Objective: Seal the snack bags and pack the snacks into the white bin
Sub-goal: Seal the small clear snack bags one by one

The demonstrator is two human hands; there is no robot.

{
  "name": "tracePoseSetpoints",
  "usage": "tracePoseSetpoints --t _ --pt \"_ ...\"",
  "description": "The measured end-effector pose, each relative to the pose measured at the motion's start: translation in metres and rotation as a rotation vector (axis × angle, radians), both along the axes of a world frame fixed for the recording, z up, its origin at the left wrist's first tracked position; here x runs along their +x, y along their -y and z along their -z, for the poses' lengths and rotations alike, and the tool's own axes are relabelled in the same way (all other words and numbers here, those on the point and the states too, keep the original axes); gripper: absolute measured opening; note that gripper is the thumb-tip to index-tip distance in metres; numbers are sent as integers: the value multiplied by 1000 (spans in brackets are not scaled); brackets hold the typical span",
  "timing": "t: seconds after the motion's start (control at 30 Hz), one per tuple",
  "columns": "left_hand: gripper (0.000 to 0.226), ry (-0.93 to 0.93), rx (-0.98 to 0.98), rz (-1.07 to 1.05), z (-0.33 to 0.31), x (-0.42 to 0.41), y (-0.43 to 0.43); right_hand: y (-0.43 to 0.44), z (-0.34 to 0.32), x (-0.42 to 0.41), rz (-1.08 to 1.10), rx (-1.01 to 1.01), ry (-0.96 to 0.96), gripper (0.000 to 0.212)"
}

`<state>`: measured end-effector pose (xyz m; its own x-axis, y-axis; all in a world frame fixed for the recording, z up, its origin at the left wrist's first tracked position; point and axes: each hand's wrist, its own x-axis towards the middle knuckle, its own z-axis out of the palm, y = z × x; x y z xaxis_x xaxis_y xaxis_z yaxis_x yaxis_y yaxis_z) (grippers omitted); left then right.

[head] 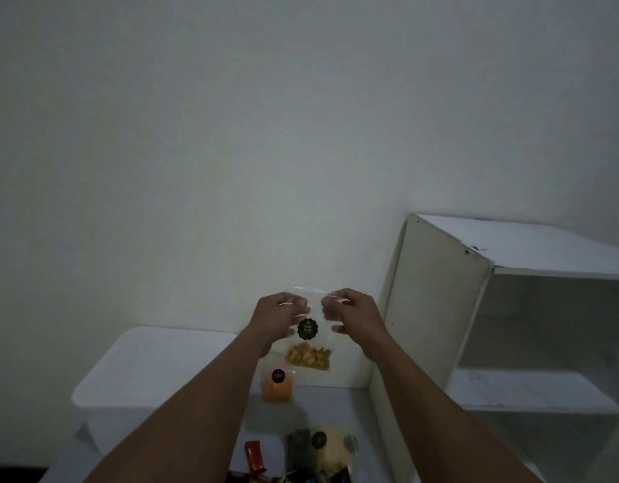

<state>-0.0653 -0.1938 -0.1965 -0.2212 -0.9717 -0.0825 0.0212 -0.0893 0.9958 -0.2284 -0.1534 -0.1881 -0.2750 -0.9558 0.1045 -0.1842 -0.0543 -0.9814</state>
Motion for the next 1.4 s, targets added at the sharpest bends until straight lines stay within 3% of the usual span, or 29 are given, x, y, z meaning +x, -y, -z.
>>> tracePoseSetpoints --t 0.23,0.47,0.67,1.0,1.17,1.4 --pt "13 -69 -69 -6 -28 2 -4 -7 -26 3 -23 -67 -93 7" --pt "7 -20 -184 -58 -42 5 -1 -9 -41 5 -55 -87 -36 9" --pt "8 -136 -181 -39 -51 3 -5 -5 -60 6 -23 -162 -185 11" --pt "14 -166 -210 -98 -64 4 7 -6 -57 0 -18 -139 33 12" --pt "22 -160 -170 -6 -64 3 7 -8 -62 -1 -4 -167 29 7" --pt "9 -123 -200 -20 -63 0 10 -9 -68 -3 -33 -153 -9 5"
